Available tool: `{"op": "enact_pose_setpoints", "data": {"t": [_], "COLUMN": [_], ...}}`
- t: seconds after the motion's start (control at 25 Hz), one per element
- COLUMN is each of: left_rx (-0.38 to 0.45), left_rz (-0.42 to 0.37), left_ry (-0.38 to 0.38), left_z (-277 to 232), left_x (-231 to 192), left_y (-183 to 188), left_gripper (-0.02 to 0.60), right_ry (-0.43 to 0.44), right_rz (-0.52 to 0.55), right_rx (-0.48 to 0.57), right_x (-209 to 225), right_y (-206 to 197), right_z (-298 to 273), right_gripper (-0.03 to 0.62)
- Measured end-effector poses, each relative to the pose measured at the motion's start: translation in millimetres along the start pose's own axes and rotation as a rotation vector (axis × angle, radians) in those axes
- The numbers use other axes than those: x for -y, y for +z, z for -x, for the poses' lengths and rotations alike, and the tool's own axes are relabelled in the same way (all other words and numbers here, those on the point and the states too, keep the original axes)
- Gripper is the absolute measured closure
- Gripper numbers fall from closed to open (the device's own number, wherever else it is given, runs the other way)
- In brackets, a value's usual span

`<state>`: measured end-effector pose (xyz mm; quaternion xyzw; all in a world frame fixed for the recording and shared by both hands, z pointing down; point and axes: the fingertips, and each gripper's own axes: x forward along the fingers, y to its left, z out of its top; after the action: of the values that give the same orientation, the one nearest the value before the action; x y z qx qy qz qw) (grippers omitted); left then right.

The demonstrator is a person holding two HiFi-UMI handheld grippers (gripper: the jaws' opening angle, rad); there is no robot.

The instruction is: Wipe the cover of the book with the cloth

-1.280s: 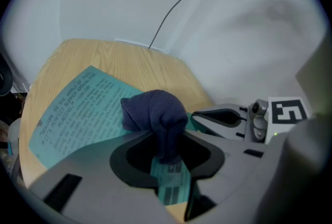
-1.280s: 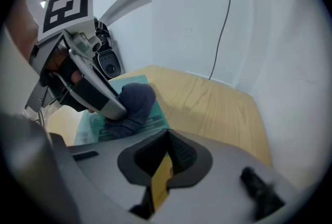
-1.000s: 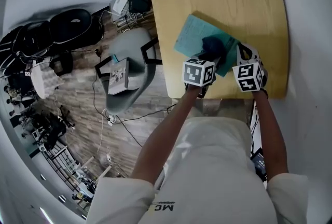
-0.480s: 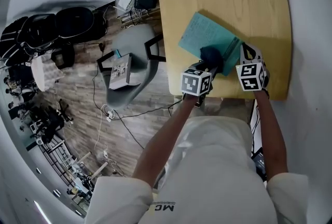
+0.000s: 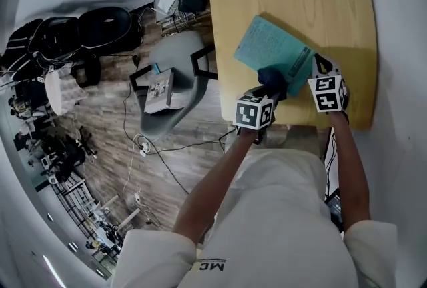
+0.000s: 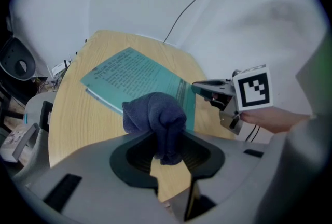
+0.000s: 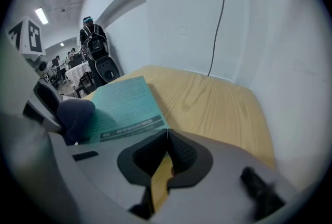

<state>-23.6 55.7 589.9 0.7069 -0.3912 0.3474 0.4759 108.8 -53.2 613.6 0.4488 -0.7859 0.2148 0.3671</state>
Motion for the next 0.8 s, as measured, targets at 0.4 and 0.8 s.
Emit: {"op": "enact_pose_setpoints", "data": {"t": [0.4,0.8], "left_rx": [0.095,-0.026], "left_rz": [-0.024,-0.196], "left_ry": [-0.084,-0.094], "left_z": [-4,-71], "left_x": [43,73], "left_y": [48,92], "left_gripper": [0.445,0.445], "right_ry": [-0.012,-0.064], "right_rz": [-0.202,-0.276], "right_rx": [0.087,0.102], "right_x": [13,25], "right_y": [2,-15], "right_z": [40,87], "right_gripper": [0.560,0.560]}}
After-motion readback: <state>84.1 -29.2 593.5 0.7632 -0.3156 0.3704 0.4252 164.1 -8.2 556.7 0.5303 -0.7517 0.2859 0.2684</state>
